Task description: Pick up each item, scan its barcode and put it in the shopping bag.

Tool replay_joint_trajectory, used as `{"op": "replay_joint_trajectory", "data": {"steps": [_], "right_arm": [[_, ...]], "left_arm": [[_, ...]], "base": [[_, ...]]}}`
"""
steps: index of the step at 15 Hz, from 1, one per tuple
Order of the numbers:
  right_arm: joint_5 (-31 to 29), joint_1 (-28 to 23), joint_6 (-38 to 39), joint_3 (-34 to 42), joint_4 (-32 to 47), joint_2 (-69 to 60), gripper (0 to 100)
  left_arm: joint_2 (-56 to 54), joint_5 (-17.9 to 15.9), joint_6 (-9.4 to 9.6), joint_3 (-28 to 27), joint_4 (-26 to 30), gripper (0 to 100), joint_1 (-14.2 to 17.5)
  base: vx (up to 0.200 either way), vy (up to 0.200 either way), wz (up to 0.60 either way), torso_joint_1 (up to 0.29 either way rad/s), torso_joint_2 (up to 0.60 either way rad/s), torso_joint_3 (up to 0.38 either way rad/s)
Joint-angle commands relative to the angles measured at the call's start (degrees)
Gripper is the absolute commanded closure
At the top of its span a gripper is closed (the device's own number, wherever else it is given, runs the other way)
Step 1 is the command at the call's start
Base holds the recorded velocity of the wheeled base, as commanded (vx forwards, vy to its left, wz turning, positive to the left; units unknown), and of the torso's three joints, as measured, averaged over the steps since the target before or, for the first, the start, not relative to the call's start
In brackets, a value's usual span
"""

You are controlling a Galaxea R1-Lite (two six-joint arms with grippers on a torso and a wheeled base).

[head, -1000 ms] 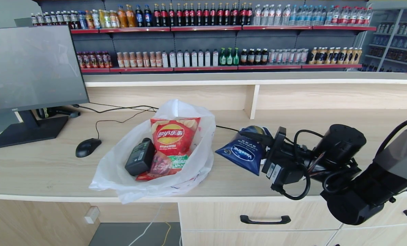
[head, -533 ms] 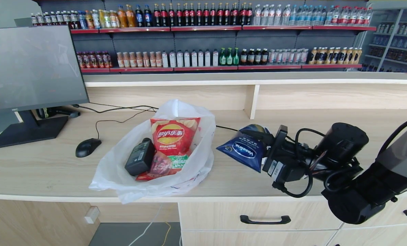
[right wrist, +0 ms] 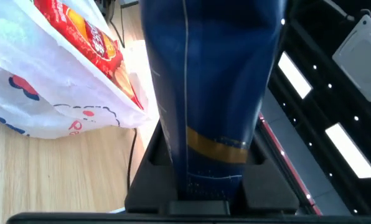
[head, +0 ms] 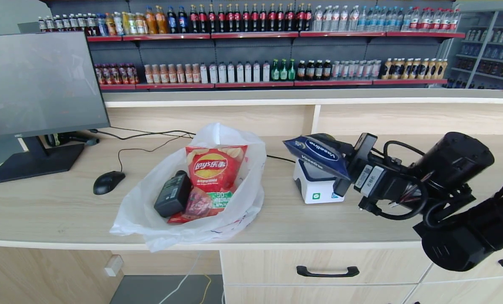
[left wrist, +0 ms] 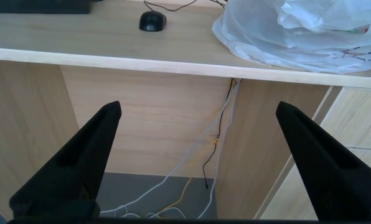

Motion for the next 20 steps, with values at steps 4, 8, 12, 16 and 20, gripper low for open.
{"op": "replay_joint_trajectory", "data": {"steps": [4,8,12,16,20], "right_arm": [[-14.66,9.90,12.26,4.25,-0.03,-8.98,100],[-23.01,11.49,30.99,5.40,-0.03,-12.06,100],[-31.62,10.26,44.78,16.91,-0.03,-15.31,100],[-31.97,10.17,45.05,15.94,-0.03,-15.93,100],[-31.97,9.29,45.05,16.03,-0.03,-15.93,100]], "left_arm": [[-0.02,-0.04,-0.02,0.01,-0.09,0,0.04],[-0.02,0.05,-0.11,0.01,-0.09,0,0.04],[-0.02,-0.04,-0.02,0.01,-0.01,0,0.04],[-0.02,0.05,-0.11,0.01,-0.01,0,0.04],[-0.02,0.05,-0.02,0.01,-0.01,0,0.04]], "base": [[0.000,0.000,0.00,0.000,0.00,0.000],[0.000,0.000,0.00,0.000,0.00,0.000],[0.000,0.000,0.00,0.000,0.00,0.000],[0.000,0.150,0.00,-0.002,0.00,0.003],[0.000,0.200,0.00,0.009,0.00,0.004]]}}
